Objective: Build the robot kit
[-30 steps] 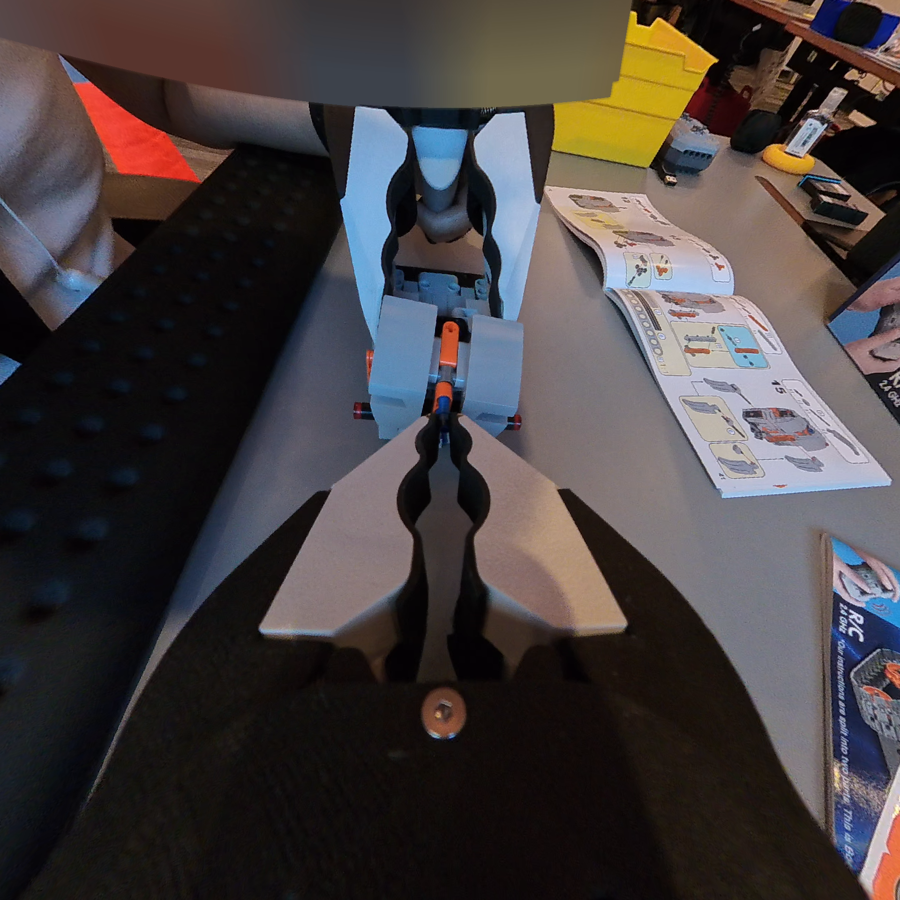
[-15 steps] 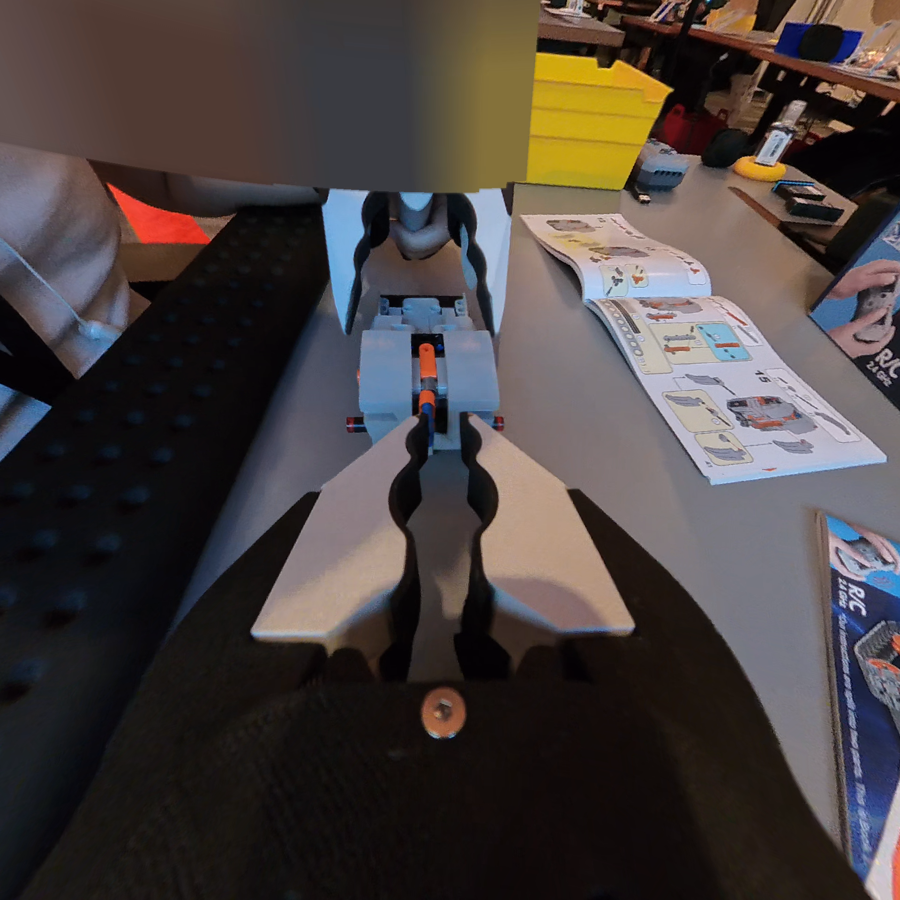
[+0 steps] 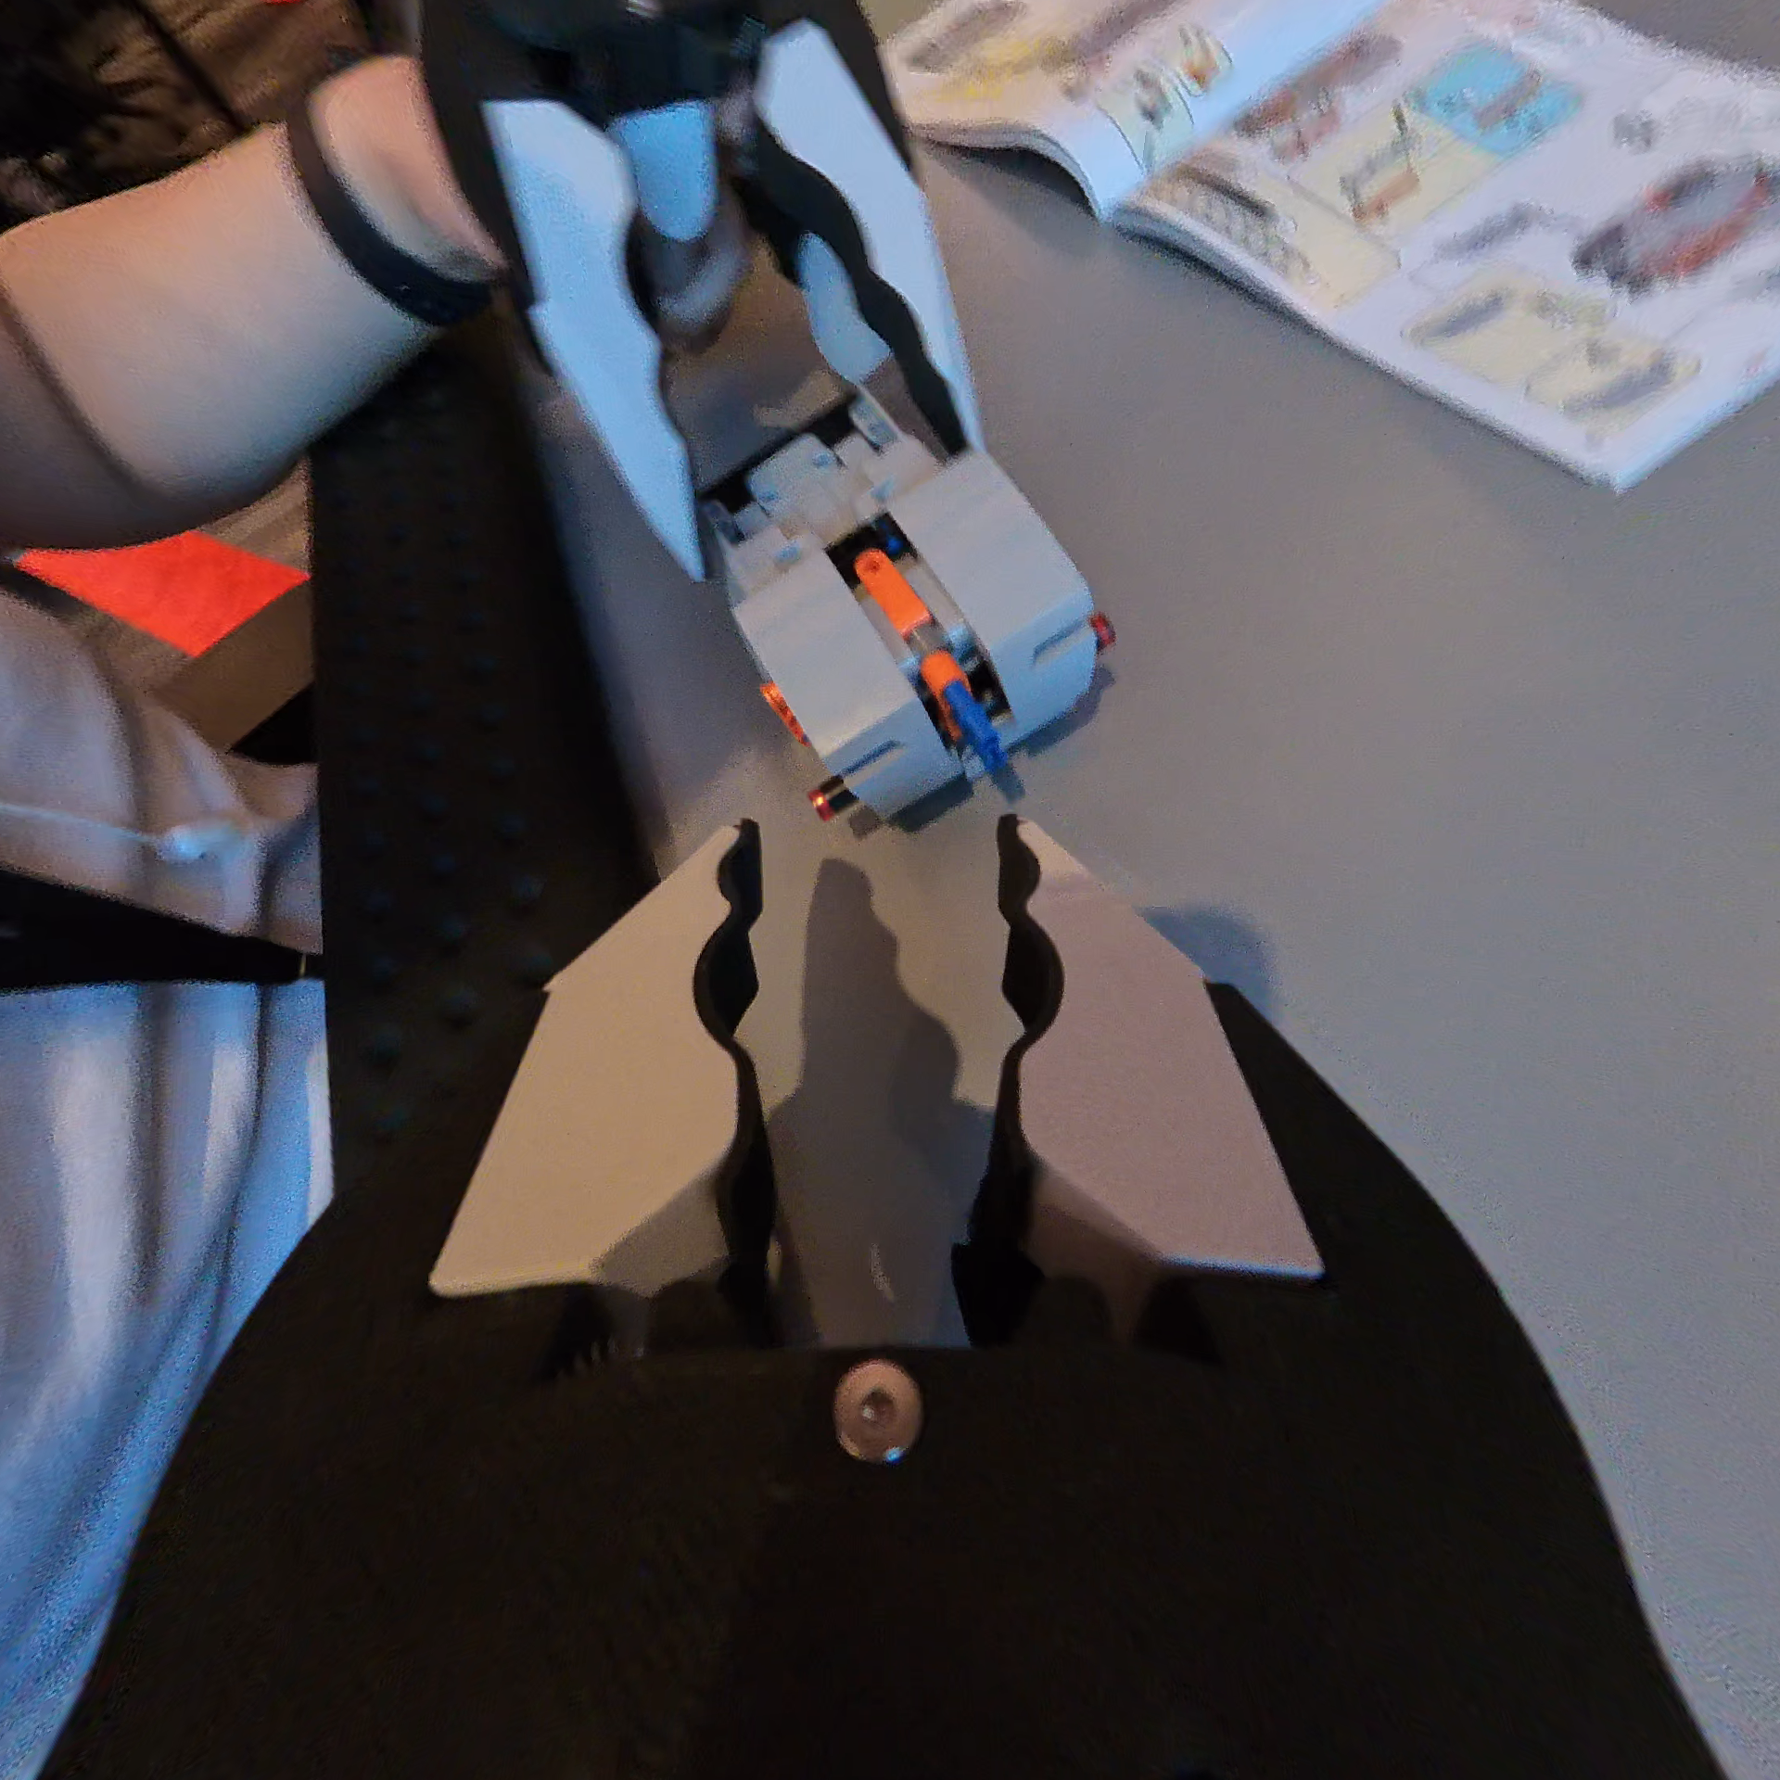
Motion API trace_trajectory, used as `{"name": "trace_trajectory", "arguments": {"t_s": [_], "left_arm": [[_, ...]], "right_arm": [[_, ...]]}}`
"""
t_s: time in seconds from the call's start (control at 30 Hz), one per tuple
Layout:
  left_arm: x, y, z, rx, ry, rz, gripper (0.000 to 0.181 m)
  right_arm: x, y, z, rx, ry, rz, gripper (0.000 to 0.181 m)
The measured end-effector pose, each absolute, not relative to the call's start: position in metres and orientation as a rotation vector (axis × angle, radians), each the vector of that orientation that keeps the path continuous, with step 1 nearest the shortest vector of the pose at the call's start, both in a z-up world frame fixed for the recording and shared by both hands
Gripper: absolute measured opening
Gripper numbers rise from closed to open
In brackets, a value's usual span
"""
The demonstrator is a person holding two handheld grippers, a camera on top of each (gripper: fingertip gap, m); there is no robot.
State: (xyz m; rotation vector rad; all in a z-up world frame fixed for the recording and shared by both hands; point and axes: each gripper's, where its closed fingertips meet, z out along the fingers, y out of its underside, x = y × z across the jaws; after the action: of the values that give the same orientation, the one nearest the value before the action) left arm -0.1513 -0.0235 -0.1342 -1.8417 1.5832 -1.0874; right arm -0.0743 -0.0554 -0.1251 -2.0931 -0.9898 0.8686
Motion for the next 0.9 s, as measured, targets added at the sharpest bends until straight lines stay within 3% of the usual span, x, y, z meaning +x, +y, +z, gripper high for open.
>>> {"name": "trace_trajectory", "arguments": {"t_s": [0.07,0.37,0.5,0.63,0.8,0.9], "left_arm": [[-0.155,-0.030,-0.139,-1.858,1.604,-1.001,0.067],[-0.151,-0.029,-0.146,-2.014,1.229,-0.802,0.067],[-0.147,-0.033,-0.145,-1.946,1.298,-0.652,0.065],[-0.157,-0.035,-0.142,-1.875,1.438,-0.619,0.074],[-0.174,-0.015,-0.106,-1.912,1.349,-1.052,0.076],[-0.165,-0.002,-0.090,-1.901,1.299,-1.289,0.073]], "right_arm": [[-0.071,-0.058,-0.138,-2.215,-0.887,0.800,0.042],[-0.083,-0.037,-0.141,-2.224,-0.755,0.707,0.025],[-0.069,-0.007,-0.146,-2.199,-0.720,0.573,0.028],[-0.056,-0.010,-0.145,-2.240,-0.606,0.591,0.030],[-0.057,-0.036,-0.136,-2.253,-0.542,0.664,0.063],[-0.073,-0.030,-0.125,-2.160,-0.497,0.647,0.098]]}}
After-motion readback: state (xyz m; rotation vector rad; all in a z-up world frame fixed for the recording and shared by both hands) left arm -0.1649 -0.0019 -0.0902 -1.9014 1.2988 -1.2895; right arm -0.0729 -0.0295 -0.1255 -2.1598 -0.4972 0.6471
